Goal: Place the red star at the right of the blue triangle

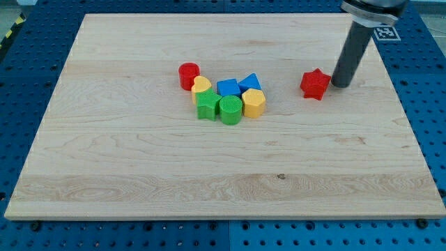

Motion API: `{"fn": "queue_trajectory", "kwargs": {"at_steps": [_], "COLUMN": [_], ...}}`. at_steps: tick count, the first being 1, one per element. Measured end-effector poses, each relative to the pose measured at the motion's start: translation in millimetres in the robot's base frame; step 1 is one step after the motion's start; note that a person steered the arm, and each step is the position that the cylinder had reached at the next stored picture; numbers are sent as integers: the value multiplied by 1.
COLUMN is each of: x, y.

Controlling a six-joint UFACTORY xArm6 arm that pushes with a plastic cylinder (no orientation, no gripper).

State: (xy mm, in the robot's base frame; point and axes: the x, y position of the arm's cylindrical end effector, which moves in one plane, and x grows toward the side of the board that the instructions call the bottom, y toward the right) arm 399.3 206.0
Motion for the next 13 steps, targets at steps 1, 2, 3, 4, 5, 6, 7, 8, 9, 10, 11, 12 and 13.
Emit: {"fn": "queue_trajectory", "kwargs": {"at_steps": [1,2,3,4,5,6,7,8,9,10,11,12,13], "x": [2,2,3,12,17,17,2,-6,-4,1,3,3,-1], "y": [-8,-36,-41,-54,-72,-68,-39,-44,-63,-77,-91,-96,-96]}}
